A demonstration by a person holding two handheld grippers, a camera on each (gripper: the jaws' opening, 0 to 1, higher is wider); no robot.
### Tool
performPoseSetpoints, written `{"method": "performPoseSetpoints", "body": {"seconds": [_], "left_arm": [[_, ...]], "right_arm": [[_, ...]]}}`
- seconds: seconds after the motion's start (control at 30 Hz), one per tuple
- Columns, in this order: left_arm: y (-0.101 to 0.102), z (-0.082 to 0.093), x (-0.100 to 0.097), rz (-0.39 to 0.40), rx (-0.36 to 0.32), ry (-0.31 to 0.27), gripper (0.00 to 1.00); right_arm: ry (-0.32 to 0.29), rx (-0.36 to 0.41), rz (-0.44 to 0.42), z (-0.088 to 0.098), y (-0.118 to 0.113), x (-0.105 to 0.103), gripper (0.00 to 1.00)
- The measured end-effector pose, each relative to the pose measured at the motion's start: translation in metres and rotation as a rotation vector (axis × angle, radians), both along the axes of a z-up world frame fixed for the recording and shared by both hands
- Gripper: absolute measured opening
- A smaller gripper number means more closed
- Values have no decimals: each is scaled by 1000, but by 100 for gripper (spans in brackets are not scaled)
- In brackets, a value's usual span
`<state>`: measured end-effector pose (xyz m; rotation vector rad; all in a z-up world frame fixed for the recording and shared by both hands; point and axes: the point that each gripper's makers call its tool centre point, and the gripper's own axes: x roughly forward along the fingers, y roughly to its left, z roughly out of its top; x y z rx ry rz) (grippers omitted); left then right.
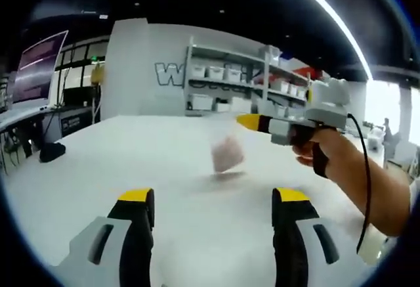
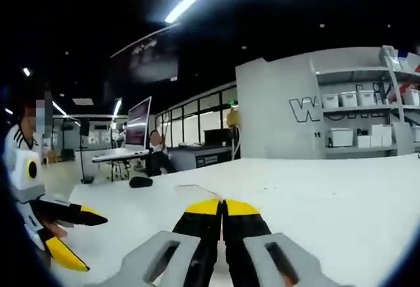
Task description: Open the resealable bag by pulling the two sides of the seal apart until the entire bag opening is separated and visibly accessible.
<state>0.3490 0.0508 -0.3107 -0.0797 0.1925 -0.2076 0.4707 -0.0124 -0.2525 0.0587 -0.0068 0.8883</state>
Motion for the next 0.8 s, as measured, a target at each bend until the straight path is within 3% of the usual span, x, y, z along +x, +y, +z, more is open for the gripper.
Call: {"method": "performPoseSetpoints", "body": {"seconds": [0.8], "left_arm": [[-17,3,-10,-47,-28,-1,69]], "right_arm": [[-26,13,49,7,-8,-50,0]]}}
